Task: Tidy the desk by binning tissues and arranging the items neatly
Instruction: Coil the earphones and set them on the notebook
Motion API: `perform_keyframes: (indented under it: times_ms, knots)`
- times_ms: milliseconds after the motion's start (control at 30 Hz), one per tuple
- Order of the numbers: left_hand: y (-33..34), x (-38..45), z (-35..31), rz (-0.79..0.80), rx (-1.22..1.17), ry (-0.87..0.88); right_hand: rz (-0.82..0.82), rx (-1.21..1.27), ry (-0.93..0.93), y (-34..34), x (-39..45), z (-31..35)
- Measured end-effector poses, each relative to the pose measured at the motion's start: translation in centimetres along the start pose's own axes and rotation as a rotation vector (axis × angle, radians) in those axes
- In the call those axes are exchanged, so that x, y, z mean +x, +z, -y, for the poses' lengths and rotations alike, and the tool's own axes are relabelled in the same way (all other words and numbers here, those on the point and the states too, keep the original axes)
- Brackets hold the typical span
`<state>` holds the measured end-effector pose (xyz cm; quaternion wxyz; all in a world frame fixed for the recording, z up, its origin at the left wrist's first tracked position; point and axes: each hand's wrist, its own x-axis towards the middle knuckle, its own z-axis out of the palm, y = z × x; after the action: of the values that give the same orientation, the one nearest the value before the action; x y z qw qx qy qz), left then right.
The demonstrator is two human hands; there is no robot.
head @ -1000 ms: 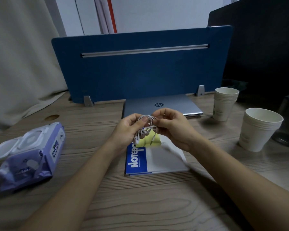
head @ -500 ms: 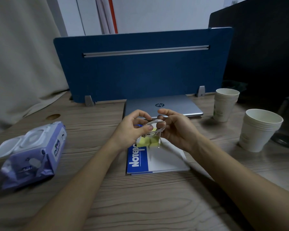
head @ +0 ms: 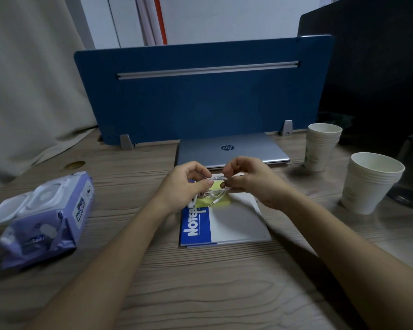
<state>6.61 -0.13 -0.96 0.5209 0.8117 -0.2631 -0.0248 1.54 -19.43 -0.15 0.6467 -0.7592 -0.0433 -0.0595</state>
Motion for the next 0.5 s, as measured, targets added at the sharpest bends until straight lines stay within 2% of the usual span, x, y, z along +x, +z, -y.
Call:
perform_keyframes:
  times_ms: [267,500]
  knots:
    - [0.12,-0.12,0.27,0.01,0.25,-0.028,0.018,-0.141,0.101,-0.51,0.22,-0.29]
    - [0.37,-0.18,0.15,0.032,0.233,0.003,0.064,-0.211,0.158,-0.71,0.43,-0.5]
